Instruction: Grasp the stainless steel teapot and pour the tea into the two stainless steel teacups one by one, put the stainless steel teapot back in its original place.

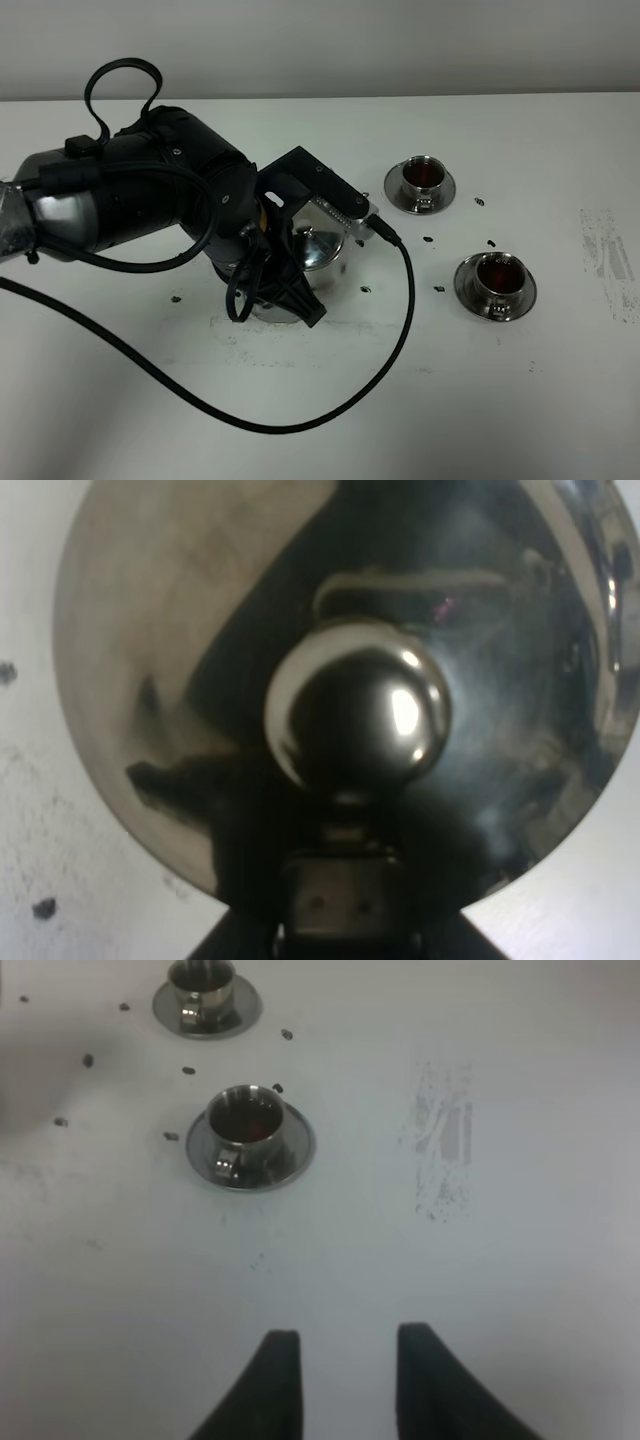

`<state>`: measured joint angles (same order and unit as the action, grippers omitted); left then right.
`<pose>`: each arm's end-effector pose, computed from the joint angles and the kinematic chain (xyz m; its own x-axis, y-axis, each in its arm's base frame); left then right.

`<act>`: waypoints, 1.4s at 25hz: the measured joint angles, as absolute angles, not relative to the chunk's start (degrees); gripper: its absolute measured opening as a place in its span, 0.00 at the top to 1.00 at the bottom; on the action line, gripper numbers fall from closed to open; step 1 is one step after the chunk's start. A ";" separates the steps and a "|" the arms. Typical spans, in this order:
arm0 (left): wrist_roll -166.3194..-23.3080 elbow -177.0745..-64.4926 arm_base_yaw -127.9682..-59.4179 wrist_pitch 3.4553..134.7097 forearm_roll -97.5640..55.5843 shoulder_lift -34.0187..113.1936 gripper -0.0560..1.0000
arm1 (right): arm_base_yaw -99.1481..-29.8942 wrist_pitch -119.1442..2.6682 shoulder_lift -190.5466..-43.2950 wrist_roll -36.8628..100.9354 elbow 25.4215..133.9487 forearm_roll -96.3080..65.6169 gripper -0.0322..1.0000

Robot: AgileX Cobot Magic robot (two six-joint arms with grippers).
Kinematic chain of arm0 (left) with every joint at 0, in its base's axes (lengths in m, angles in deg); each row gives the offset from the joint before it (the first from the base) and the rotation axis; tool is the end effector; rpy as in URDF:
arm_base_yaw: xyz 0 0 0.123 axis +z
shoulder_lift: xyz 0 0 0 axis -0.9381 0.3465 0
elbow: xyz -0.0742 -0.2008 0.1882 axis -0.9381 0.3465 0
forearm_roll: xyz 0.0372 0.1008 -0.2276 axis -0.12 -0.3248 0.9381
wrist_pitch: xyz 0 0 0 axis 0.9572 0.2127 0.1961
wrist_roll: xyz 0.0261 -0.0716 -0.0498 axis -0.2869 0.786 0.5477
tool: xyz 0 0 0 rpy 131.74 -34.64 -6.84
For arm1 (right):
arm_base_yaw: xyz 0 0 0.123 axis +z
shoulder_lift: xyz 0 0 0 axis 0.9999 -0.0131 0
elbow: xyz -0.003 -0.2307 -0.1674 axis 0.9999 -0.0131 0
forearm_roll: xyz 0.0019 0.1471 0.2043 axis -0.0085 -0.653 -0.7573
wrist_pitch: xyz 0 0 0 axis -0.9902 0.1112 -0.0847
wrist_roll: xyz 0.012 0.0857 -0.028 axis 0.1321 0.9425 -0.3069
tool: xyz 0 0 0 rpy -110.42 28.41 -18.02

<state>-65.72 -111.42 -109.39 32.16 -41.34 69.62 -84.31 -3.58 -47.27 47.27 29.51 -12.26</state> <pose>0.2869 -0.2286 0.2067 -0.5969 0.7233 -0.3473 0.7311 0.6686 0.1358 -0.0011 0.0068 0.2801 -0.5153 -0.1406 -0.8454 -0.1996 0.9790 -0.0412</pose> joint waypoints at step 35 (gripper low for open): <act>-63.90 -105.57 -105.21 41.24 -43.81 74.27 0.78 | -84.31 -3.58 -47.27 47.27 29.51 -12.26 0.75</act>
